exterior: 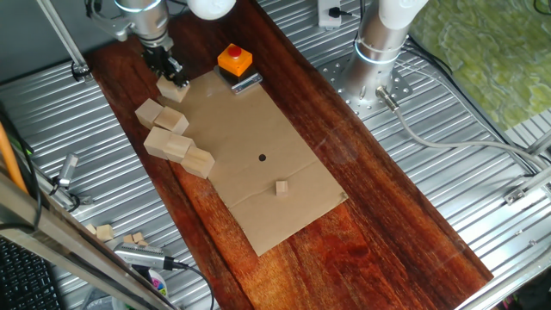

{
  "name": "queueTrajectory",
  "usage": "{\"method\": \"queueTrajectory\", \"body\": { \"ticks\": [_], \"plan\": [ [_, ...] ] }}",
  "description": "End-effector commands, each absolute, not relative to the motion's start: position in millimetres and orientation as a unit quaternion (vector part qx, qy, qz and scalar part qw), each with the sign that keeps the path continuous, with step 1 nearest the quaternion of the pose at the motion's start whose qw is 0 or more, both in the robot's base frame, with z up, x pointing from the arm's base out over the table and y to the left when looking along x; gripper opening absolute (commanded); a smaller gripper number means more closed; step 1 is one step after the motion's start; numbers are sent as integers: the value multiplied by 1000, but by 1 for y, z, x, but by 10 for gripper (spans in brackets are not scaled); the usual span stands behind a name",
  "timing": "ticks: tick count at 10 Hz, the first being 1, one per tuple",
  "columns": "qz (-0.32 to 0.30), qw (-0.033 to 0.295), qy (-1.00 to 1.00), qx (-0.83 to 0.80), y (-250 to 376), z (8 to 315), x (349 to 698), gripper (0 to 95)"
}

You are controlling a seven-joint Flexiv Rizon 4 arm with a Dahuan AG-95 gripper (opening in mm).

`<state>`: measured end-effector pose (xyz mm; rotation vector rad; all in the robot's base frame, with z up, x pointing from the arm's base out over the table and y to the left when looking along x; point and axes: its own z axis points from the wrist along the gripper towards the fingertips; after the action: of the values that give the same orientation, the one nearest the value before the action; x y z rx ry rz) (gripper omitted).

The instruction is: Stack the blocks into a pyramid shape

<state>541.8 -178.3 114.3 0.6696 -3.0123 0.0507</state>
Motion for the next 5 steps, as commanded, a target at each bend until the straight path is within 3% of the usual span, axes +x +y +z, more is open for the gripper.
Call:
{"method": "queueTrajectory", "body": {
  "ticks": [1, 5],
  "plan": [
    [19, 42, -983, 180, -164, 129, 523, 0],
    [24, 48, -988, 146, -142, 132, 512, 0]
  ]
}}
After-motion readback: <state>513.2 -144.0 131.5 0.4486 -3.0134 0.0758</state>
